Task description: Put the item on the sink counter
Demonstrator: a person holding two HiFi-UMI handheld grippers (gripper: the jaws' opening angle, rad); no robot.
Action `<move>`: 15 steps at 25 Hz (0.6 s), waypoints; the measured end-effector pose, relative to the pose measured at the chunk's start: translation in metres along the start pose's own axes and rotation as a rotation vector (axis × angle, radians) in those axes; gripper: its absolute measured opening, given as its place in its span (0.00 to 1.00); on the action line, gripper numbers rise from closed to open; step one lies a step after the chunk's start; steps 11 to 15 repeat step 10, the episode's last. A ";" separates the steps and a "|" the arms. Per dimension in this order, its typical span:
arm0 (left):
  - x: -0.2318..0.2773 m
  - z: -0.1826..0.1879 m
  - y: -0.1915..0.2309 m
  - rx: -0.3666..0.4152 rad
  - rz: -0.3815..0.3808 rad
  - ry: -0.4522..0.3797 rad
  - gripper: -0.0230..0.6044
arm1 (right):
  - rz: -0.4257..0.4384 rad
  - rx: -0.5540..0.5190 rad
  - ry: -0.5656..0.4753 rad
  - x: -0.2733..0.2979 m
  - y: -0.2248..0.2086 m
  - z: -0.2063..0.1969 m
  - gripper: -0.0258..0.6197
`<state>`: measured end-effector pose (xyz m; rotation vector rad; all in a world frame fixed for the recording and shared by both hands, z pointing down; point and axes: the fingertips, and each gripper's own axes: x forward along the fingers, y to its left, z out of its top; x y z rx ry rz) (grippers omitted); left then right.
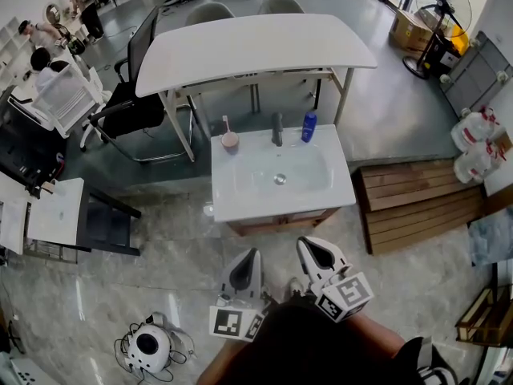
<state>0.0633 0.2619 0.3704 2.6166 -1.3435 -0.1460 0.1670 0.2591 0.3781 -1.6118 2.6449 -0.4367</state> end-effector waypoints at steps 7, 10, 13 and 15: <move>-0.002 -0.001 -0.004 -0.005 0.001 -0.002 0.06 | 0.007 0.003 0.013 -0.003 0.005 -0.007 0.05; -0.004 -0.002 -0.003 -0.007 0.003 -0.001 0.06 | 0.008 0.000 0.015 -0.003 0.007 -0.009 0.05; -0.004 -0.002 -0.003 -0.007 0.003 -0.001 0.06 | 0.008 0.000 0.015 -0.003 0.007 -0.009 0.05; -0.004 -0.002 -0.003 -0.007 0.003 -0.001 0.06 | 0.008 0.000 0.015 -0.003 0.007 -0.009 0.05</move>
